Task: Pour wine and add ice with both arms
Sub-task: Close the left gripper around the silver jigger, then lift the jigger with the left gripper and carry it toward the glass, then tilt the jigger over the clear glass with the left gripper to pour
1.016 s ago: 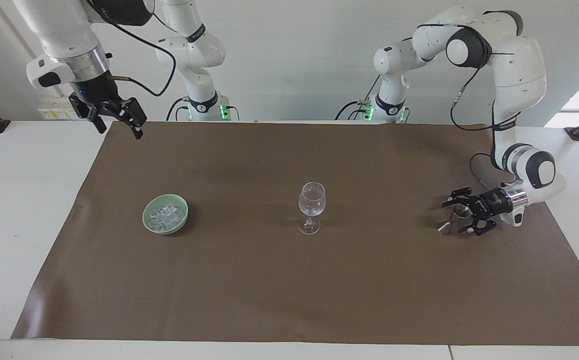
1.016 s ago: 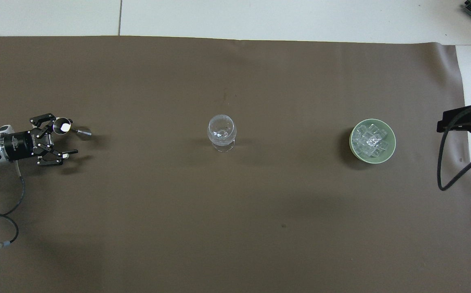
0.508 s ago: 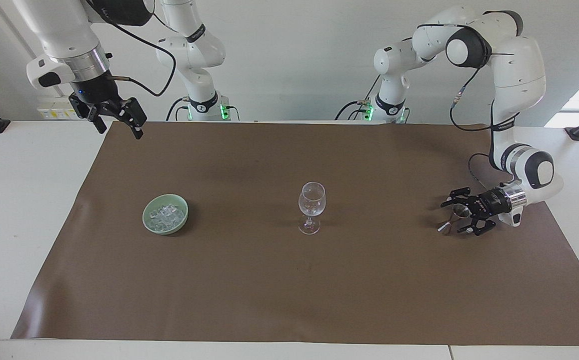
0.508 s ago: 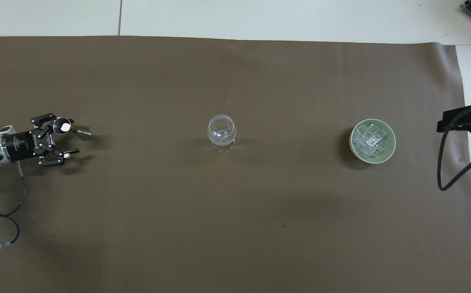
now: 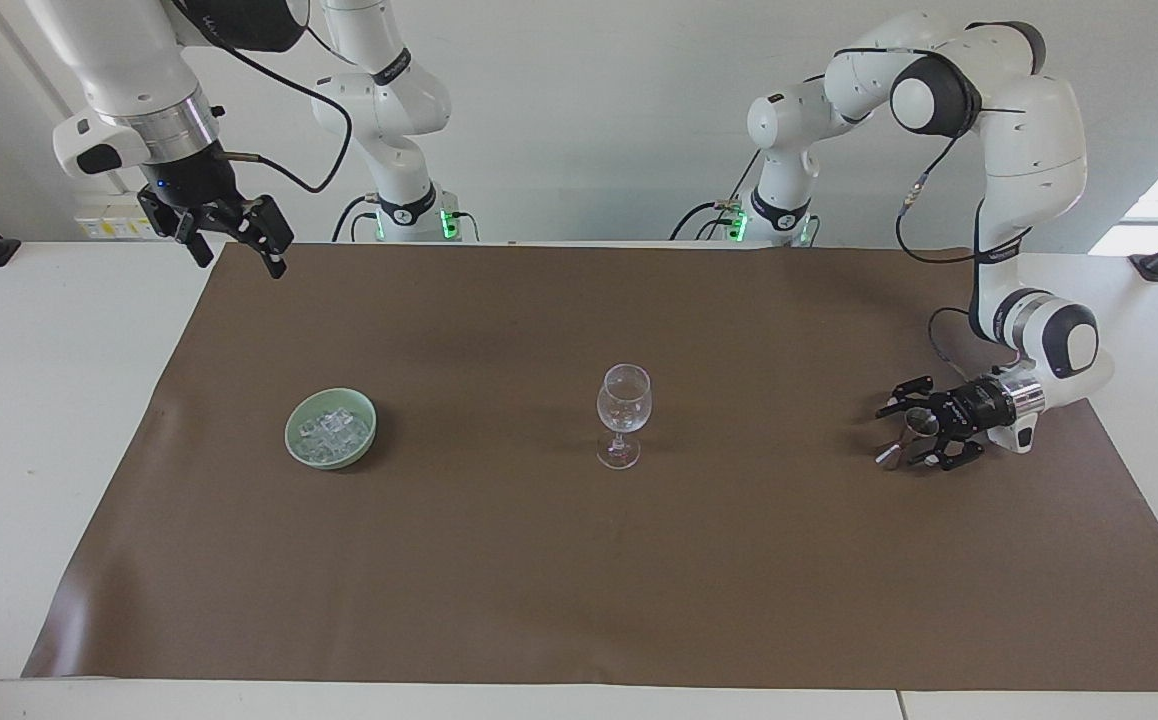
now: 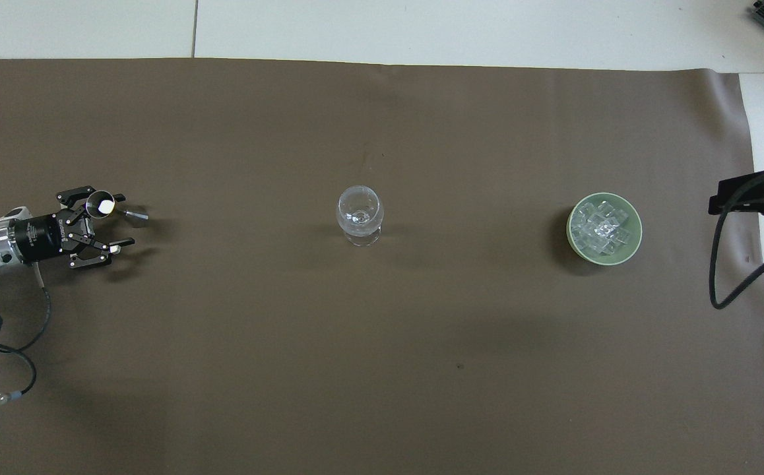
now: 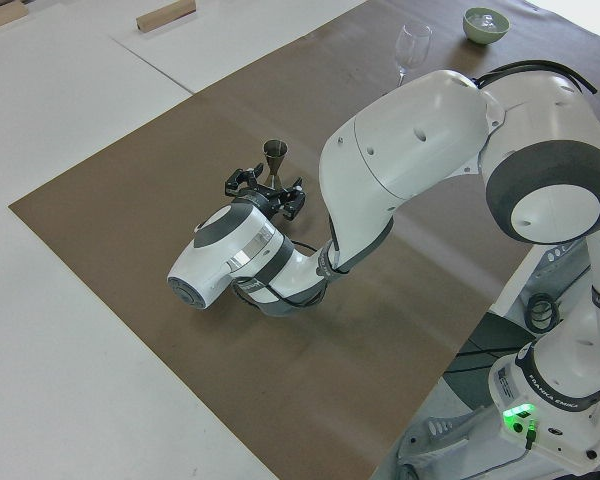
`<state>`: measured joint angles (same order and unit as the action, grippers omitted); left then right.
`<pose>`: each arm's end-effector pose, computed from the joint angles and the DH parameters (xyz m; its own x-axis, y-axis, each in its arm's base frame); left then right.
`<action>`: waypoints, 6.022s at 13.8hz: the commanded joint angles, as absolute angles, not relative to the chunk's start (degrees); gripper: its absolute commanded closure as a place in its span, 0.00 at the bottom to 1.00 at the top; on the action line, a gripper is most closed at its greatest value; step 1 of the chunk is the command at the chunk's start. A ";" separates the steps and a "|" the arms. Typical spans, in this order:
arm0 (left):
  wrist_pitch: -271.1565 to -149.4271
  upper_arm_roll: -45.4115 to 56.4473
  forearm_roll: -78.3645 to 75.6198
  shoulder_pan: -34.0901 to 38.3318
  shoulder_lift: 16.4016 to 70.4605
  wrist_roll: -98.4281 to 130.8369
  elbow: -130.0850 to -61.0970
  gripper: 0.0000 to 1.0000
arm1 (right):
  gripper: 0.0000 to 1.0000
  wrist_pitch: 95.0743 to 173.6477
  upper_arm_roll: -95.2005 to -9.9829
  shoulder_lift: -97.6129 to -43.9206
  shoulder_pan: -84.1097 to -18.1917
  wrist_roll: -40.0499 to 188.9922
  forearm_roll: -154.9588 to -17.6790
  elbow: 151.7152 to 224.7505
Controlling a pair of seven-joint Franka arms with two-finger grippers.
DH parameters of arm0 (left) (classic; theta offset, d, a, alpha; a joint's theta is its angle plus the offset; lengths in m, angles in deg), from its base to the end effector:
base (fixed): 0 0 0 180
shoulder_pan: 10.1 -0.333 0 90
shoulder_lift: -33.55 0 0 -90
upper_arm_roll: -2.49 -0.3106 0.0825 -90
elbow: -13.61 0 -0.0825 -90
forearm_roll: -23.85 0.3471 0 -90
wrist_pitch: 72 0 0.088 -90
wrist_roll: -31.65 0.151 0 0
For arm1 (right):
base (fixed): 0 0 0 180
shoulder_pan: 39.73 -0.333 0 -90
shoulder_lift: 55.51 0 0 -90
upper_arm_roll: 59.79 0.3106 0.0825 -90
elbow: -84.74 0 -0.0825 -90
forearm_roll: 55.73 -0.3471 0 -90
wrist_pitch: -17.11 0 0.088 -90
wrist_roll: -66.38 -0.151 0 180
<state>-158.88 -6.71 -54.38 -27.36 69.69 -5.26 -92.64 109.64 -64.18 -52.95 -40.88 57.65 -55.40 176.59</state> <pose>0.5600 0.1014 0.2176 -0.0538 0.1662 -0.9846 0.9723 0.2332 -0.0138 0.5101 -0.0306 0.5879 0.9767 -0.2072 0.0561 -0.2072 -0.9783 -0.0062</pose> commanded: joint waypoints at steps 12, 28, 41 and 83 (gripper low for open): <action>-159.18 -7.35 -59.03 -27.67 68.00 -1.84 -97.84 1.00 | 0.00 109.66 -63.92 -52.52 -40.34 58.21 -56.87 177.12; -154.97 -7.44 -60.08 -20.74 60.45 -12.29 -94.24 1.00 | 0.00 109.66 -63.92 -52.52 -40.34 58.21 -56.87 177.12; -168.22 -7.35 -60.87 -4.49 47.63 -23.81 -97.39 1.00 | 0.00 109.66 -63.92 -52.52 -40.34 58.21 -56.87 177.12; -220.96 -7.53 -42.77 25.94 39.08 -21.10 -102.67 1.00 | 0.00 109.66 -63.92 -52.52 -40.34 58.21 -56.87 177.20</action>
